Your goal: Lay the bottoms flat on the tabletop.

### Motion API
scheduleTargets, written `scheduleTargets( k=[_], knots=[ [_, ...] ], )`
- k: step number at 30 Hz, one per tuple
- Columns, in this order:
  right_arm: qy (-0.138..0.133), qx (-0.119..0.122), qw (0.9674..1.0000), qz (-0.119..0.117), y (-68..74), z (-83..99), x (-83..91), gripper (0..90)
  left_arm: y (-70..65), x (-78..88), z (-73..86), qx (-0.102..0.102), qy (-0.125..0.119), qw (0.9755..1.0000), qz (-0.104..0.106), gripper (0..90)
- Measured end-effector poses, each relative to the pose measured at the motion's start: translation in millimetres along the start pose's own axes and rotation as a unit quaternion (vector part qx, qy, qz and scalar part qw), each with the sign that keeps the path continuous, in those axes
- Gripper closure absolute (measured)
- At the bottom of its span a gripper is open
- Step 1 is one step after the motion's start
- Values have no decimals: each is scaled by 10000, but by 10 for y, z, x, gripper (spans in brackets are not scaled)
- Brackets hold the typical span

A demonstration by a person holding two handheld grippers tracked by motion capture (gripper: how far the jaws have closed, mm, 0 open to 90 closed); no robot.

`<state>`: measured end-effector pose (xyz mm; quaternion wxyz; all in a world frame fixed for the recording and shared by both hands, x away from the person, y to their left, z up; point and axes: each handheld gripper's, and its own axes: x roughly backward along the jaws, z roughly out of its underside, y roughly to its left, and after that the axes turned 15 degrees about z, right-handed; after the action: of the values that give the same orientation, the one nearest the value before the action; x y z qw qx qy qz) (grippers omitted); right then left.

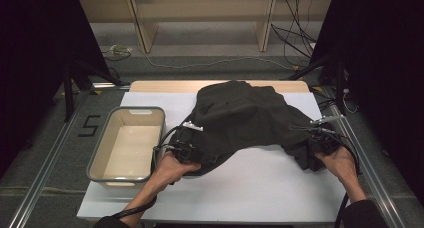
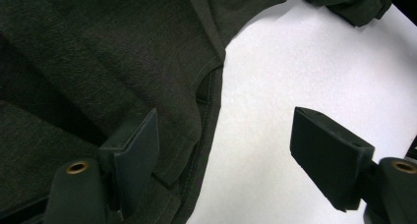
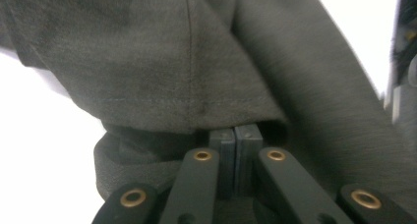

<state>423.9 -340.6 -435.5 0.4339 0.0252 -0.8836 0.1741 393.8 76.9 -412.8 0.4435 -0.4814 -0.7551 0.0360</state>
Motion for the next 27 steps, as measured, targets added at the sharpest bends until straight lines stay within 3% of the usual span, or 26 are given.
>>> scheduleTargets(
  k=[3,7,10,15,17,20,24,27],
  knots=[
    [-18,25,9998,-188,35,-9,65,871,4,4,11,-46,31,10000,-52,253],
    [-123,-34,9984,-555,26,9,241,683,13,29,16,-72,24,9999,-94,251],
    [-292,-336,9959,-784,-84,82,406,578,10,28,22,-79,31,9999,-60,261],
    [-585,-870,9911,-815,-279,98,570,486,-15,-51,42,-112,166,9998,-47,287],
    [-726,-950,9892,-847,-300,87,620,466,-23,-106,55,-125,259,9996,-34,300],
    [-857,-919,9878,-916,-234,48,662,439,-32,-197,77,-148,426,9990,-13,330],
    [-993,-643,9869,-1099,2,-50,672,408,-45,-350,111,-175,644,9978,-16,342],
    [-1003,-471,9867,-1192,189,-134,649,394,-32,-448,140,-158,771,9968,-141,338]
  ],
)
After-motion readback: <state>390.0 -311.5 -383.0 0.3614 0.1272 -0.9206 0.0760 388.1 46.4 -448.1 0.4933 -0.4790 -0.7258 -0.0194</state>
